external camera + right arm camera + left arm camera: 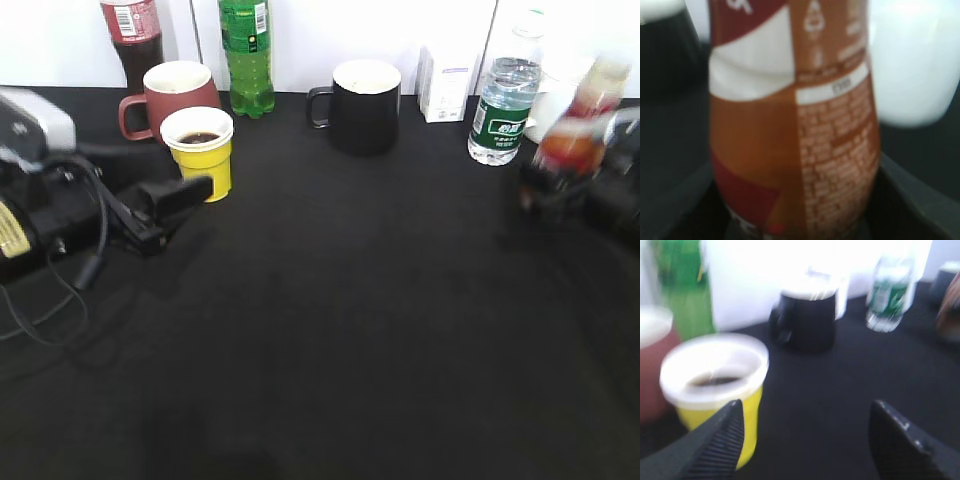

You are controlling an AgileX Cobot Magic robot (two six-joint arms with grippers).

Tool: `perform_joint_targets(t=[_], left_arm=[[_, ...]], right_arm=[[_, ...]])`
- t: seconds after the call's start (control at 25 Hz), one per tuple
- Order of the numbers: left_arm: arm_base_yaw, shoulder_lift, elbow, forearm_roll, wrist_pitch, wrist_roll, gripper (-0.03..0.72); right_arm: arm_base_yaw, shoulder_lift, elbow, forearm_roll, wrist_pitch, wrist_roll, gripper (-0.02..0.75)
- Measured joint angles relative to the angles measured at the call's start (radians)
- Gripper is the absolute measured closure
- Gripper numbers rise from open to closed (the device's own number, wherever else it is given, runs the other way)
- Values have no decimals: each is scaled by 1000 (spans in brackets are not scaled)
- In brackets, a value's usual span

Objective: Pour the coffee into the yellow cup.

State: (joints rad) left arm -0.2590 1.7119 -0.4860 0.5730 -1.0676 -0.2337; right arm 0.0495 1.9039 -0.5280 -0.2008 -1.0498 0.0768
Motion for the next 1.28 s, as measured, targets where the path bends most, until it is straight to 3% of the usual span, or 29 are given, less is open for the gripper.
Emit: perform_joint_targets(t=[0.24,0.32,0.48,0.6,0.72,0.76,0.84,0.92,1.0,1.12,1.28], left_arm=[[0,-10,0,20,5,-3,101],[0,-10,0,24,5,-3,101],[-2,-24,0,41,168,-111,101],[-98,-81,-96,42,622,-280,102],[-225,-141,-237,-47,1088,-318,162],[-256,-175,-273,-79,1178,-320,193],[-319,-272,-314,-131,1329,-321,211],[-367,-405,-342,-191,1498,-320,218],[-400,-552,-342,-258,1666,-266,218],[-417,-827,-325,-372,1796,-98,228],[-417,-1256,-167,-447,1937,-3,232]], right_arm=[[0,61,-9,28,-38,-11,186],[0,34,19,33,18,-5,87],[0,-81,113,35,131,42,74],[0,-263,80,35,521,45,76],[0,-412,-87,36,1040,46,89],[0,-453,-136,65,1142,46,97],[42,-540,-186,115,1261,45,106],[139,-631,-188,122,1302,36,106],[194,-727,-191,124,1413,34,108],[205,-939,-191,126,1632,15,118],[206,-1345,-154,141,1936,-14,127]])
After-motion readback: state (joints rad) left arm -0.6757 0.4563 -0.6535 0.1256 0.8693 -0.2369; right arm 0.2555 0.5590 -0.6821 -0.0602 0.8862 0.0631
